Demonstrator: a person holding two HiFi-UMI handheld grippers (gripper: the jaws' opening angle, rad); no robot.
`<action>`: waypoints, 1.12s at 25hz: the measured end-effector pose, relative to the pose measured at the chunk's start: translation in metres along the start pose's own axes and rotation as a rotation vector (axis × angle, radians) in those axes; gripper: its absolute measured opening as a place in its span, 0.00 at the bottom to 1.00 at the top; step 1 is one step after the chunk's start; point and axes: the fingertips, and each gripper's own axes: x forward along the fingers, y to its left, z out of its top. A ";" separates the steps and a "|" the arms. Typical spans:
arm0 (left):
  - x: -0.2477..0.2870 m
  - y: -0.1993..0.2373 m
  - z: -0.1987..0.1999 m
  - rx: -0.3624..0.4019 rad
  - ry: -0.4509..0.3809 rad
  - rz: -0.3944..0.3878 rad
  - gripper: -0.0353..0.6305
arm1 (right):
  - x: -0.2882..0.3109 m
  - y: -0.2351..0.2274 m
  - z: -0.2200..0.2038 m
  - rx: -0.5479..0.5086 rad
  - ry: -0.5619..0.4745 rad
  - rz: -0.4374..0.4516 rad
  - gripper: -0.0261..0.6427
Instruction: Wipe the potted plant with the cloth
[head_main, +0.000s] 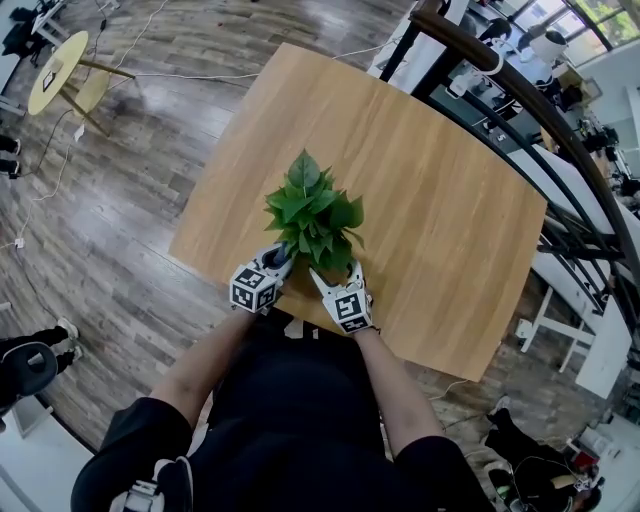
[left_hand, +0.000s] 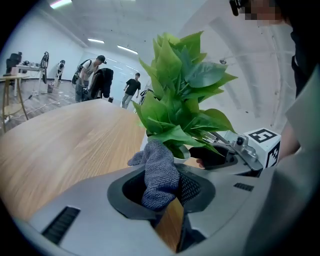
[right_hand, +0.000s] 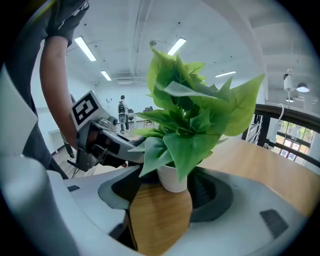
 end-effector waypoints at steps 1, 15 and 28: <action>-0.001 0.002 0.003 -0.004 -0.001 0.003 0.24 | -0.001 0.006 0.000 -0.003 -0.011 0.021 0.45; -0.002 -0.001 0.014 -0.022 -0.007 -0.005 0.24 | 0.007 -0.021 0.001 -0.047 0.014 -0.023 0.45; 0.003 -0.023 -0.008 0.032 0.061 -0.116 0.24 | 0.012 -0.024 0.000 0.073 -0.002 -0.103 0.45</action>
